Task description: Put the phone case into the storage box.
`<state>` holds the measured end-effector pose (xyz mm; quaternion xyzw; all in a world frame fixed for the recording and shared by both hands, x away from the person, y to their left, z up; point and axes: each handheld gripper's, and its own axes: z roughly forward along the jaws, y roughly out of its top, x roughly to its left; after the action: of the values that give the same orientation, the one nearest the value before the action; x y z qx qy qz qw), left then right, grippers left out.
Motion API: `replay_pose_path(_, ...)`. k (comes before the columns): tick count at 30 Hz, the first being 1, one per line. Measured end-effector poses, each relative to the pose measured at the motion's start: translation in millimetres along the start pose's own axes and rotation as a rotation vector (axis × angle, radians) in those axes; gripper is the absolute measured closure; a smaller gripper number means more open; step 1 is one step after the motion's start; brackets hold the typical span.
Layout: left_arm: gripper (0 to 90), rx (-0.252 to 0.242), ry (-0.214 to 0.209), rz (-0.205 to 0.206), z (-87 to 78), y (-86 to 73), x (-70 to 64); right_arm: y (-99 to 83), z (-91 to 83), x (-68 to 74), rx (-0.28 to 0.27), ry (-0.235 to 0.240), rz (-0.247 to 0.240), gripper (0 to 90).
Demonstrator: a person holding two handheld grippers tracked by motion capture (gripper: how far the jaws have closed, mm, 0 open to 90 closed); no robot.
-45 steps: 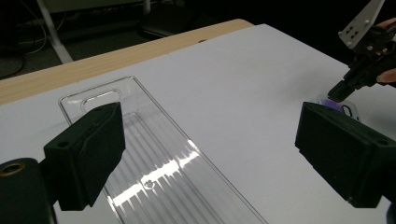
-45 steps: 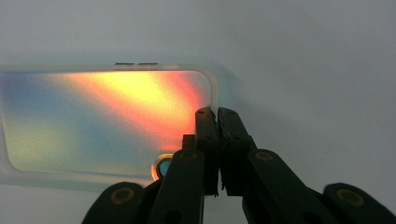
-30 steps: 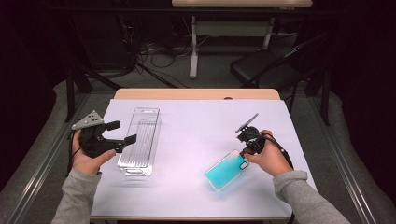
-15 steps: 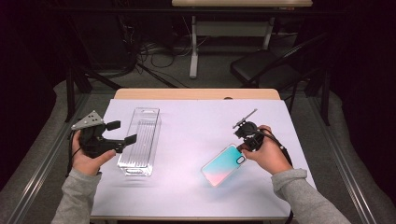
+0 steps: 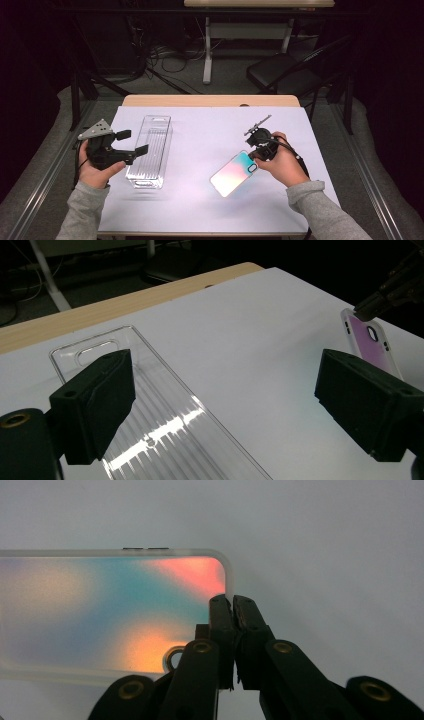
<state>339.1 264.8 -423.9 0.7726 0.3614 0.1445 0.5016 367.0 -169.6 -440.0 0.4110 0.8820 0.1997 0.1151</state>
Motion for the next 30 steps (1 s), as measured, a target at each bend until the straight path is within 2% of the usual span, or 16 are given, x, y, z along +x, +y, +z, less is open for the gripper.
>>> replay_pose_path(16, 10.9, 0.01, -0.031, 0.02, 10.2, 0.5, -11.3, 13.1, -12.4, 20.8, -0.091, -0.005, -0.054, 87.8)
replay_pose_path(28, 11.5, 0.013, -0.044, 0.028, 16.1, 1.3, -19.4, 21.0, -14.7, 30.7, -0.126, -0.002, -0.085, 87.8)
replay_pose_path(30, 15.0, 0.01, -0.034, 0.018, 17.3, 1.5, -20.8, 21.8, -15.2, 32.7, -0.131, -0.005, -0.088, 87.8)
